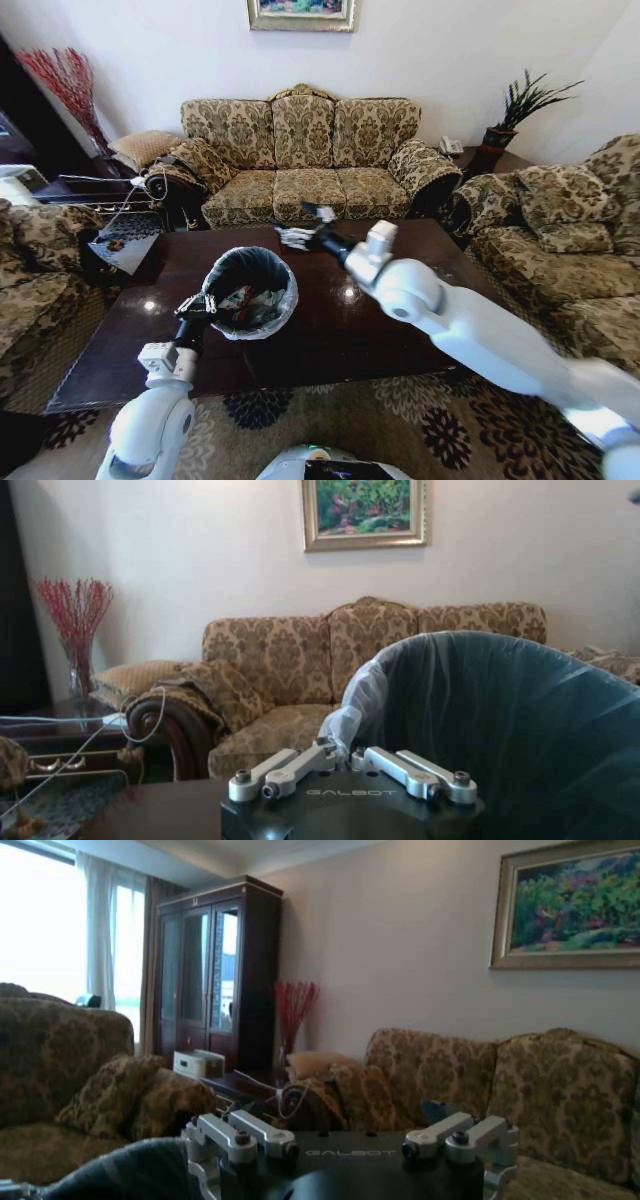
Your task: Move to the front of the table and place the trash on the table into the trash bin.
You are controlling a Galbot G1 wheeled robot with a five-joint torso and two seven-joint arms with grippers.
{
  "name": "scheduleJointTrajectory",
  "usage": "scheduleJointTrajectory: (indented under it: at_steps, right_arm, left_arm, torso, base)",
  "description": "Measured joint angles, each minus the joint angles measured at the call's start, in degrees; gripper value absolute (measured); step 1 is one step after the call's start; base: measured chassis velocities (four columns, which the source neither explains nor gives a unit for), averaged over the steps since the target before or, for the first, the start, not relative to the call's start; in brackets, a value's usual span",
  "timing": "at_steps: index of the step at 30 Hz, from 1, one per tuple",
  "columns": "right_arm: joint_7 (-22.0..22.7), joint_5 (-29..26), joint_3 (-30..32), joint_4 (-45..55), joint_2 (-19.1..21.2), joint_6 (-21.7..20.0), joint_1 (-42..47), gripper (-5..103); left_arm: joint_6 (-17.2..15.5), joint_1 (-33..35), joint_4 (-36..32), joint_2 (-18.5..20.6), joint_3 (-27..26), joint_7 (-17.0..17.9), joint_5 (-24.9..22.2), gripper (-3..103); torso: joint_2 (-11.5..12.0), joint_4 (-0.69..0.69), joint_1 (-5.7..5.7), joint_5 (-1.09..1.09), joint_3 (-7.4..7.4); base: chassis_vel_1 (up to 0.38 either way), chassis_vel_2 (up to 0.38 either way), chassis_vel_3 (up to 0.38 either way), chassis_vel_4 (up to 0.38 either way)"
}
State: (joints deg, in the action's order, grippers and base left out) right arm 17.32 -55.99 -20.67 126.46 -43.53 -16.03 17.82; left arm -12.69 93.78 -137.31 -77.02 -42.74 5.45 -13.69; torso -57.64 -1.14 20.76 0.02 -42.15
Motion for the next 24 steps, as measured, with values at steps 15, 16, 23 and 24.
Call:
scheduleJointTrajectory:
  at_steps: [15, 16, 23, 24]
  right_arm:
    - [7.3, -1.6, 4.0, 1.9, 6.9, -1.6, 3.7, 100]
    - [7.8, -1.8, 6.0, 1.8, 7.5, -2.0, 5.2, 100]
    - [9.1, -2.0, 16.8, 0.0, 9.5, -3.0, 14.6, 100]
    - [9.1, -2.0, 16.8, 0.0, 9.5, -3.0, 14.6, 100]
  left_arm:
    - [0.0, 0.1, -1.7, -1.5, -0.8, 0.1, 0.1, 3]
    - [0.0, 0.1, -1.9, -1.5, -0.8, 0.1, 0.1, 3]
    - [-0.1, 0.5, -2.5, -1.8, -1.0, 0.2, 0.1, 3]
    - [-0.1, 0.5, -2.5, -1.8, -1.0, 0.2, 0.1, 3]
  torso:
    - [0.0, -0.02, 0.02, -0.01, 0.00]
    - [0.0, -0.01, 0.02, 0.00, 0.00]
    - [0.0, -0.03, -0.01, -0.02, 0.01]
    - [0.0, -0.03, -0.01, -0.02, 0.01]
  base:
    - [0.067, -0.065, -0.083, 0.086]
    - [0.216, -0.183, -0.228, 0.237]
    - [0.284, -0.245, -0.249, 0.287]
    - [0.333, -0.245, -0.259, 0.335]
